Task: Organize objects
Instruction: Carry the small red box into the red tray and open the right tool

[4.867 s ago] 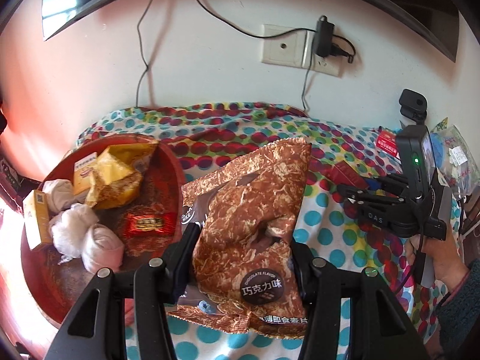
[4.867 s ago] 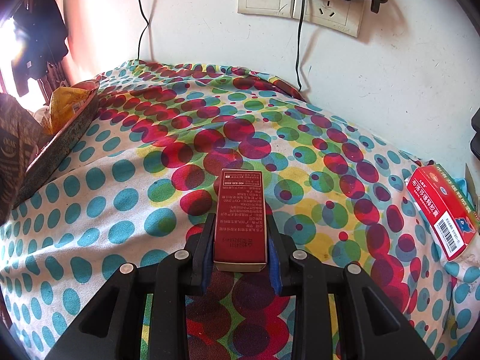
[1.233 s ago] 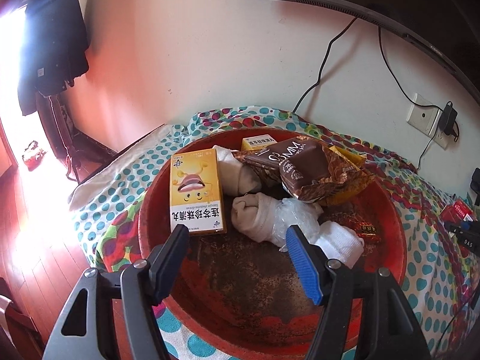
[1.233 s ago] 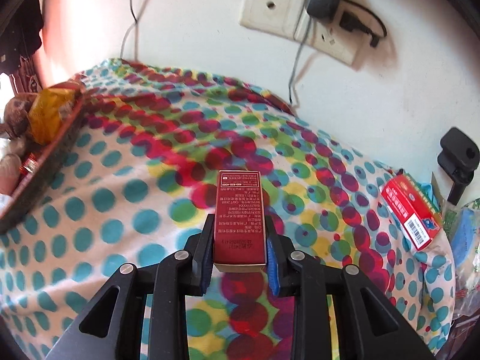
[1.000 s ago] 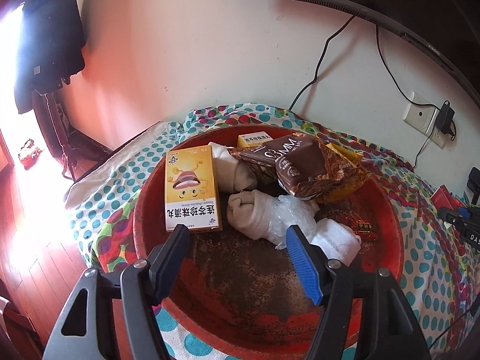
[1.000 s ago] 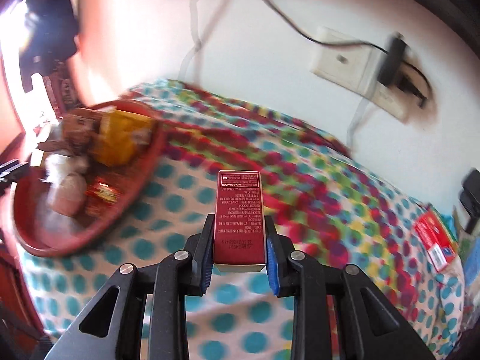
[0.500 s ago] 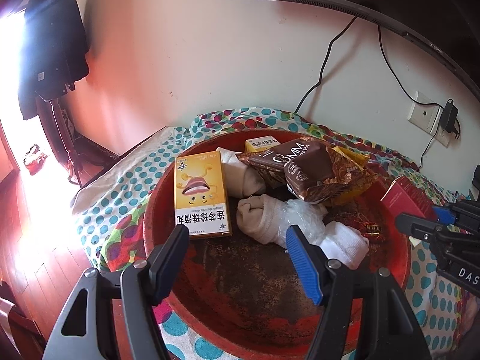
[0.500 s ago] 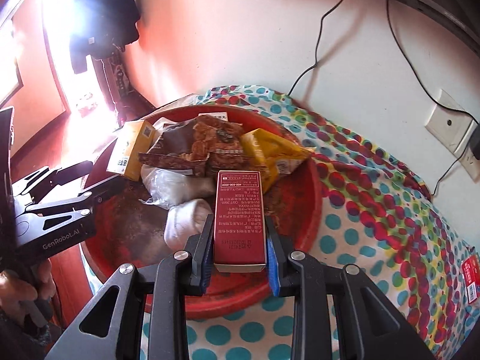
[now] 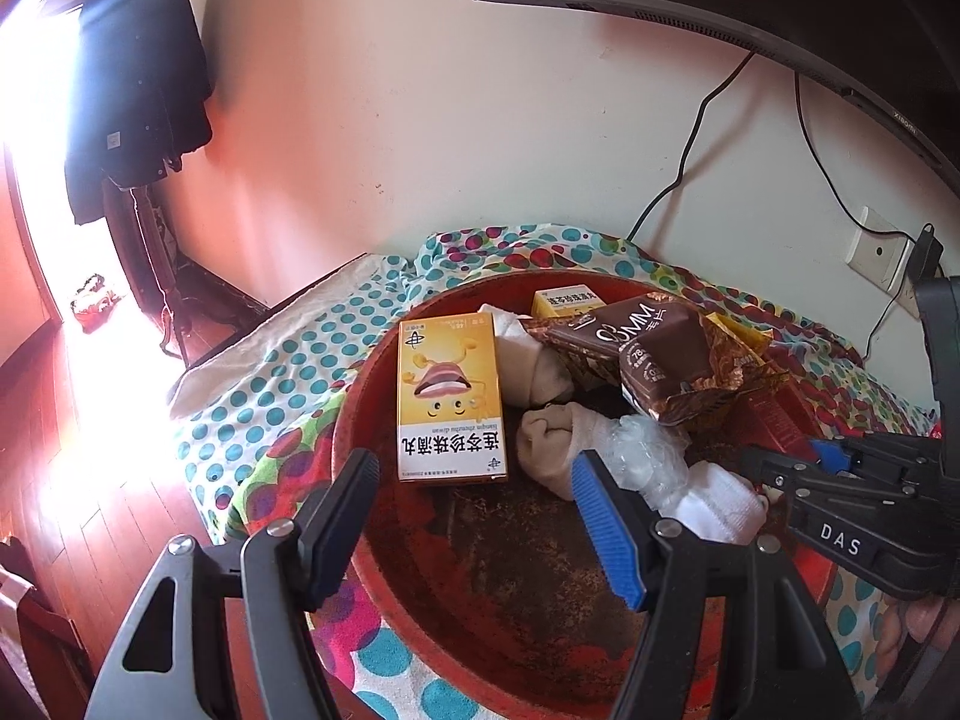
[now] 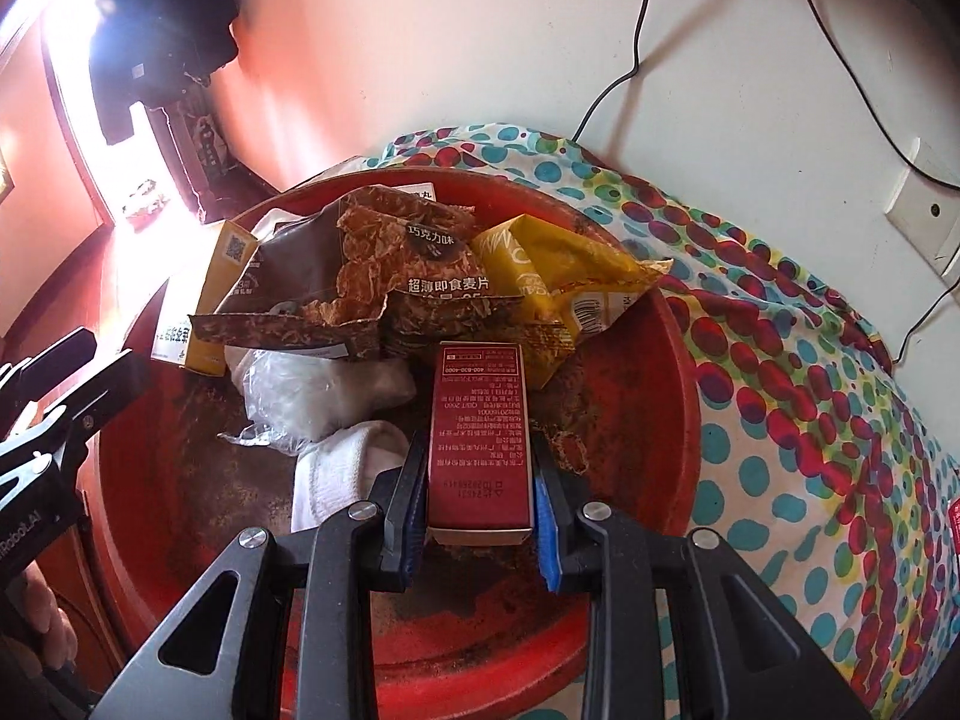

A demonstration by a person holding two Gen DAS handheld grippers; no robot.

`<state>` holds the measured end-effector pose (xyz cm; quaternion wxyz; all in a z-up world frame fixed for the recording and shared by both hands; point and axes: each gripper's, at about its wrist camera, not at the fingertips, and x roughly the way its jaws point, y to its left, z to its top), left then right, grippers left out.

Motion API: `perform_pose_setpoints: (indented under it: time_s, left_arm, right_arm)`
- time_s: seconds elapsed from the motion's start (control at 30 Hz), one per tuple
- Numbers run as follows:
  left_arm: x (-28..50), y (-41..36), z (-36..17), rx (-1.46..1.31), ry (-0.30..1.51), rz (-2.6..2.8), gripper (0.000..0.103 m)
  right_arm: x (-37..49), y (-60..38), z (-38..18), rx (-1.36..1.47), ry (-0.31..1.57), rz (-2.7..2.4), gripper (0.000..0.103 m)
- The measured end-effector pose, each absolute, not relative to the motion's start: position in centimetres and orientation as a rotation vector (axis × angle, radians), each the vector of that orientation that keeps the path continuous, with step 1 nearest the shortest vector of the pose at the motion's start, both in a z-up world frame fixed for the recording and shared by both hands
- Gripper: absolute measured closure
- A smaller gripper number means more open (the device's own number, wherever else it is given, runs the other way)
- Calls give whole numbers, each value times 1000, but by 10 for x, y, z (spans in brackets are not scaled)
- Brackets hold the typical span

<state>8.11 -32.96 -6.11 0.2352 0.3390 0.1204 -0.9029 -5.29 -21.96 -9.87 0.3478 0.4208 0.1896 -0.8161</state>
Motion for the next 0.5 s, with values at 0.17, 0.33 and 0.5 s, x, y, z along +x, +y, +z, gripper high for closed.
perform_pose_setpoints:
  time_s: [0.17,0.33,0.5]
  left_arm:
    - [81,-329,-63,938,322,-2473,34]
    - [79,-330,-65,950,337,-2462,33]
    - [77,-323,-62,1001,320,-2467,33]
  right_arm:
    - [-57,-226,-107,1113,476,-2121,73]
    - [-51,-218,-95,1051,444,-2150,16]
    - [-31,-201,-76,1010,428,-2155,12]
